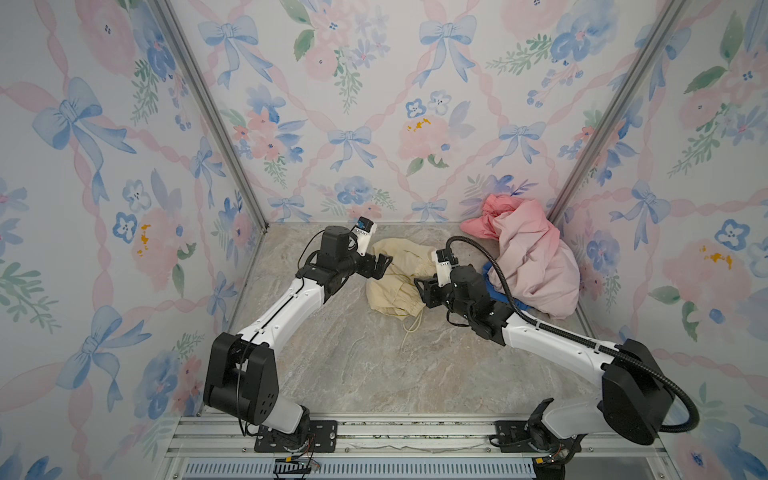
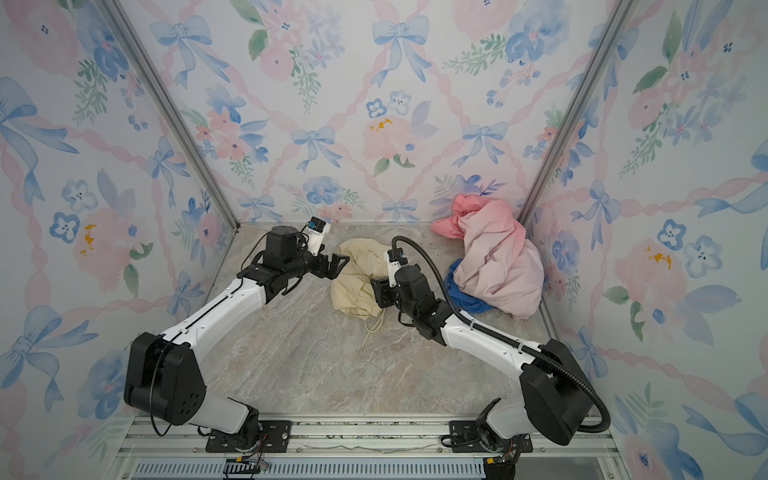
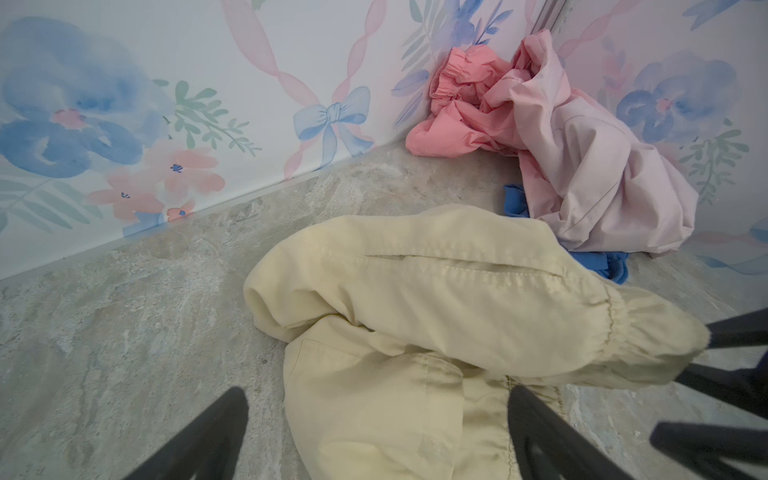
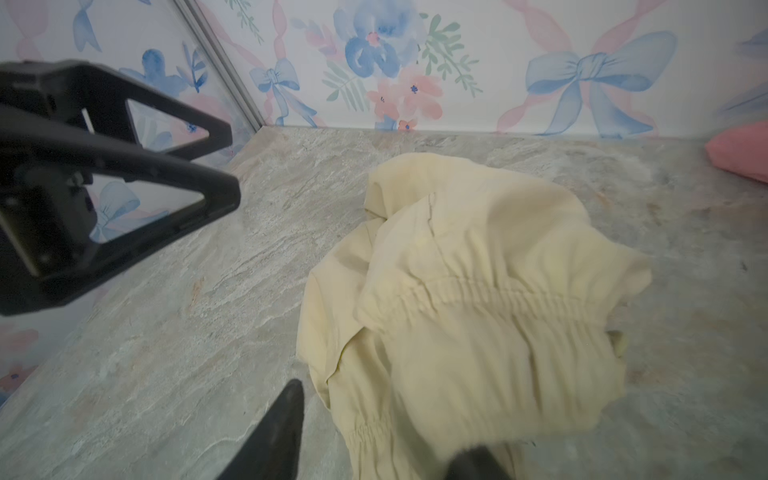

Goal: Pick out a specific cloth from the pile
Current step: 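Lower the beige pants onto the open floor with the right gripper, then grasp the beige pants with the left gripper while the right gripper releases and withdraws, then drag the beige pants with the left gripper toward the far corner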

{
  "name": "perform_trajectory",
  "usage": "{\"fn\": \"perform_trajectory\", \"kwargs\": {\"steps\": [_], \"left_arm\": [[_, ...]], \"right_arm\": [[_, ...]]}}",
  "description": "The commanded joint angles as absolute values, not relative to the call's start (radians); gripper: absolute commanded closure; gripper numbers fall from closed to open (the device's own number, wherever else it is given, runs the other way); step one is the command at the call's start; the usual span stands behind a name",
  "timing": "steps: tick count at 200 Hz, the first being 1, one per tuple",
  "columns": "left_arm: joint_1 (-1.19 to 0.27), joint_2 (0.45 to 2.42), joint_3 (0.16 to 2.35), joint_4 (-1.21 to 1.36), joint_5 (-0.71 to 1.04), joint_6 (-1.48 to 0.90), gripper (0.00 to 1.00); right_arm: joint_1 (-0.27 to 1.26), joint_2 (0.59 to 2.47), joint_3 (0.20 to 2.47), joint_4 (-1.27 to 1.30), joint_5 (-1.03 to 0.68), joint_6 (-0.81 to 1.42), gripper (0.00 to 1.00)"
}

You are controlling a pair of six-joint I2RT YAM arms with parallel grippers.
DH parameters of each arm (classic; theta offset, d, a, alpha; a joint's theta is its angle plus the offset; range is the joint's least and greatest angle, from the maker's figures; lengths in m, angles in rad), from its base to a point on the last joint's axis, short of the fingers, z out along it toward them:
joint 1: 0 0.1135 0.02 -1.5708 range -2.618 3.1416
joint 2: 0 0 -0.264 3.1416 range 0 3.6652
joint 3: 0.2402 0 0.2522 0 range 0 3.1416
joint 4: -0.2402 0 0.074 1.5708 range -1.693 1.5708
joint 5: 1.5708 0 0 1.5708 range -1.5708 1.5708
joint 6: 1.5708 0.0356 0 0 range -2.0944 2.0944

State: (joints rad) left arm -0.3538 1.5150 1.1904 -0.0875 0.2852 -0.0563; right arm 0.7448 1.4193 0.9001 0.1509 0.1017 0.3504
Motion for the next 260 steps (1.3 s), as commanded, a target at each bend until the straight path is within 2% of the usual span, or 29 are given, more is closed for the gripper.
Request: {"fn": "perform_trajectory", "kwargs": {"steps": [1, 16, 31, 66, 126, 173, 204, 219, 231, 260], "left_arm": [[-0.413, 1.565, 1.281, -0.134, 0.241, -0.137, 0.02], [-0.456, 1.620, 1.359, -0.206, 0.204, -0.160, 0.02], [-0.476, 1.679, 1.444, -0.286, 0.193, -0.212, 0.02], [-0.535, 1.863, 1.612, -0.469, 0.071, -0.259, 0.02], [-0.598, 2.155, 1.732, -0.554, -0.170, -0.286, 0.02], [-0.589, 2.241, 1.678, -0.590, -0.120, -0.329, 0.02], [-0.575, 2.273, 1.663, -0.588, -0.051, -0.327, 0.02], [-0.567, 2.285, 1.659, -0.589, -0.026, -0.307, 0.16], [-0.552, 2.292, 1.658, -0.588, 0.000, -0.298, 0.34], [-0.506, 2.258, 1.668, -0.588, 0.035, -0.278, 0.90]], "right_arm": [[0.785, 1.383, 0.835, 0.039, 0.118, 0.327, 0.25], [0.815, 1.339, 0.776, 0.047, 0.143, 0.336, 0.07], [0.842, 1.284, 0.735, 0.014, 0.167, 0.343, 0.00], [0.896, 1.101, 0.622, -0.106, 0.279, 0.380, 0.03], [0.886, 0.739, 0.552, -0.399, 0.401, 0.362, 0.03], [0.870, 0.549, 0.513, -0.455, 0.456, 0.373, 0.03], [0.839, 0.523, 0.525, -0.454, 0.450, 0.358, 0.03], [0.831, 0.536, 0.538, -0.455, 0.449, 0.341, 0.03], [0.825, 0.553, 0.549, -0.443, 0.446, 0.324, 0.03], [0.785, 0.622, 0.609, -0.397, 0.402, 0.269, 0.03]]}}
